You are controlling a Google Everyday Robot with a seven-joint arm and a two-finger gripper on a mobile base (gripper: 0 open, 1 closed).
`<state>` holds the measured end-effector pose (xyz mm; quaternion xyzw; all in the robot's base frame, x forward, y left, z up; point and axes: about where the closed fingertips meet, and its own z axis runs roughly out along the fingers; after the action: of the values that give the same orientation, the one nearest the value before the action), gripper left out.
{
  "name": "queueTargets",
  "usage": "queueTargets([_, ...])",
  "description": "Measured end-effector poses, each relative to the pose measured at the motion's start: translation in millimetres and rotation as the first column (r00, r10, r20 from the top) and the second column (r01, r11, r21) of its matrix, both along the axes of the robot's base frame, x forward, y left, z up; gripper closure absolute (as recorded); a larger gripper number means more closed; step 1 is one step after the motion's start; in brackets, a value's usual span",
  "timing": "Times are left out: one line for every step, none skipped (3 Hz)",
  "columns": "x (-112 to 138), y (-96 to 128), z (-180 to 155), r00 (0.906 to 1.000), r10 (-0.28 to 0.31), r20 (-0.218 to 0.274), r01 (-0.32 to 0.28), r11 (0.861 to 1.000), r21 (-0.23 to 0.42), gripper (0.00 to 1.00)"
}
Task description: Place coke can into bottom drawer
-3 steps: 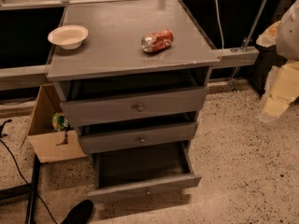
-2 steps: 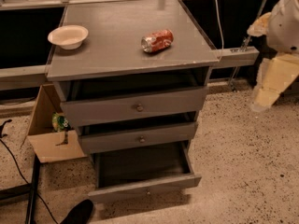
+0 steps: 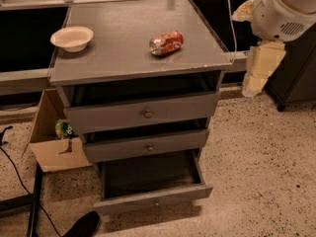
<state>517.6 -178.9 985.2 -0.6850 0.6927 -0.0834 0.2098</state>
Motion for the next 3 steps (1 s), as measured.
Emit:
queueTargets([44.9,19.1,-0.6,0.9974,0.066,0.030,-0.065,0.998,-0.018,0.00])
queueTargets([98.5,46.4,0.4,0.9939,0.103,0.041,-0.102,0.995,-0.016,0.00])
queueTargets([98.5,46.4,0.3,0.9939,0.103,0.041,-0.102,0.995,-0.017,0.00])
